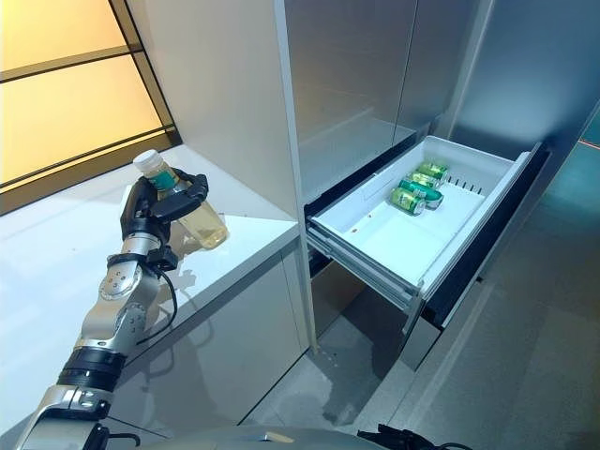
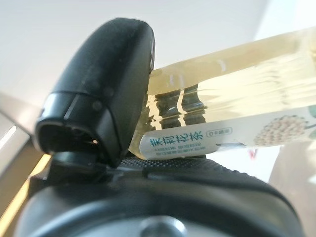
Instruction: Put drinks into fridge and close the fridge
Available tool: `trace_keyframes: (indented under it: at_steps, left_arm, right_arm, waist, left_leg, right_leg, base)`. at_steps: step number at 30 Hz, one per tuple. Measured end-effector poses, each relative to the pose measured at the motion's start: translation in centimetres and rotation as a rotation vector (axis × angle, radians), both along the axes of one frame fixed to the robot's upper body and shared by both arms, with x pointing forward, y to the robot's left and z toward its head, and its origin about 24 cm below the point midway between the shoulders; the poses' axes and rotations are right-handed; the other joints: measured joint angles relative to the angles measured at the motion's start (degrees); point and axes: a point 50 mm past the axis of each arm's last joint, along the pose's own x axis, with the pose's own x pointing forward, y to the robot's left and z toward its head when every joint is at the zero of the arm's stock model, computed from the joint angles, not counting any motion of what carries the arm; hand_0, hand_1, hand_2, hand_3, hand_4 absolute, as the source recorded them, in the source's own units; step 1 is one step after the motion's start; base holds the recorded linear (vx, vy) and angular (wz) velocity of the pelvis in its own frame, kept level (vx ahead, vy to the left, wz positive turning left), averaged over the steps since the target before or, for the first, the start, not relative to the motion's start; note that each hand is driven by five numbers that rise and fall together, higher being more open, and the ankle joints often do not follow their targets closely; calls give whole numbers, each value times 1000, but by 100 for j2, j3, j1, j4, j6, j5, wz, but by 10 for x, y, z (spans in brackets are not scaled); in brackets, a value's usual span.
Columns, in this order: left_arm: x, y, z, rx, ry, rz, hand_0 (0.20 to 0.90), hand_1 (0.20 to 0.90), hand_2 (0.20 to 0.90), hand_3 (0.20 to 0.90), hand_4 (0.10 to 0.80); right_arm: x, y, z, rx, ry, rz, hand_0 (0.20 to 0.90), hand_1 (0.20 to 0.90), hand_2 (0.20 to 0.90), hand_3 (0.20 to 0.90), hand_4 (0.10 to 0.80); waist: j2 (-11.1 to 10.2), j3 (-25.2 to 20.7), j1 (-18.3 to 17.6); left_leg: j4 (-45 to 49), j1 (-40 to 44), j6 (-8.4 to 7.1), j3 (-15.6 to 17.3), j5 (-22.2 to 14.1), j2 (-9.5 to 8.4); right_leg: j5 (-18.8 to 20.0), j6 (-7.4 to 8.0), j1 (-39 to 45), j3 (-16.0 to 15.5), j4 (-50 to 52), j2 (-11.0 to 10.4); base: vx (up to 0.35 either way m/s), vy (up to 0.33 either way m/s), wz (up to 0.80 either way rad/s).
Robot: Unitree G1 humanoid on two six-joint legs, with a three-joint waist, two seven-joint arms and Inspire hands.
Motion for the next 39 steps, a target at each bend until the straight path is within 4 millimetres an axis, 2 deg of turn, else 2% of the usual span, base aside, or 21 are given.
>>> trace_keyframes:
  at_steps: [3, 5, 10, 13, 16, 22, 27, 29, 33, 37, 39]
  left_arm:
    - [-6, -15, -4, -185, -31, -88, 300, 300, 300, 200, 100]
    - [-8, -25, -3, -243, -60, -161, 300, 300, 300, 200, 100]
    - [-10, -46, 14, -255, -139, -309, 300, 300, 300, 200, 100]
    - [-14, -56, 28, -204, -204, -375, 300, 300, 300, 200, 100]
    - [-20, -66, 47, -28, -283, -446, 300, 300, 300, 200, 100]
    - [-23, -76, 48, 114, -286, -547, 300, 300, 300, 200, 100]
    - [-28, -89, 39, 147, -260, -652, 300, 300, 300, 200, 100]
    - [-30, -89, 35, 148, -252, -670, 300, 300, 300, 200, 100]
    - [-34, -93, 29, 149, -235, -719, 300, 300, 300, 200, 100]
    - [-36, -97, 27, 154, -229, -763, 300, 300, 300, 200, 100]
    - [-36, -98, 26, 155, -222, -777, 300, 300, 300, 200, 100]
  right_arm:
    - [8, 3, 1, 0, -37, 31, 900, 900, 900, 900, 800]
    - [13, 5, 2, -5, -71, 73, 900, 900, 900, 900, 800]
    - [43, 22, 11, -4, -217, 236, 900, 900, 900, 900, 800]
    - [60, 33, 19, -2, -305, 320, 900, 900, 900, 900, 800]
    - [85, 53, 37, 40, -438, 391, 900, 900, 900, 900, 800]
    - [113, 73, 66, 105, -576, 479, 900, 900, 900, 900, 800]
    - [144, 73, 120, 110, -798, 623, 900, 900, 900, 900, 800]
    - [154, 72, 138, 122, -876, 632, 900, 900, 900, 900, 800]
    - [177, 68, 187, 111, -1069, 697, 900, 900, 900, 900, 800]
    - [194, 69, 220, 124, -1201, 688, 900, 900, 900, 900, 800]
    - [195, 69, 232, 143, -1254, 675, 900, 900, 900, 900, 800]
  waist:
    - [-54, 58, -13]
    - [-94, 125, -10]
    - [-113, 228, -38]
    - [-103, 265, -38]
    - [-81, 281, -52]
    - [-74, 296, -48]
    - [-78, 319, -77]
    - [-80, 346, -133]
    - [-61, 459, -184]
    - [-60, 463, -184]
    - [-61, 463, -189]
  left_leg:
    - [2, -4, 0, -1, 0, 2]
    - [8, -4, 1, -4, 0, 2]
    - [10, -9, 1, -43, 1, 0]
    - [26, -9, 2, -48, 2, -1]
    - [26, -8, 1, -49, 2, 0]
    - [26, -25, 1, -62, 2, -7]
    - [27, -26, 1, -47, 2, -20]
    - [27, -22, 1, -38, 2, -18]
    - [27, -17, 1, 21, 2, -10]
    - [28, -24, 1, 102, 1, -9]
    - [28, -35, 1, 104, 1, -10]
  right_leg:
    - [0, 0, -8, 0, 0, 1]
    - [0, -1, -6, -1, 2, 2]
    - [1, -2, -7, -5, 1, 0]
    - [3, -5, -2, -10, 3, 0]
    - [4, -5, 6, -27, 2, 4]
    - [3, -5, -2, -43, 3, 3]
    - [12, 9, -9, -20, 3, -7]
    - [13, 10, -9, -10, 3, -5]
    - [16, 13, -22, 35, 3, 1]
    - [20, 17, -53, 114, 4, 5]
    - [21, 18, -66, 117, 4, 4]
  base:
    - [0, 0, 0]
    - [0, 0, 0]
    - [-6, -6, 0]
    - [0, 0, 0]
    - [-26, -29, 4]
    - [-22, -12, 1]
    - [-18, -1, -1]
    - [0, 0, 0]
    - [-9, -2, -6]
    - [-6, -6, -9]
    - [-6, -6, -2]
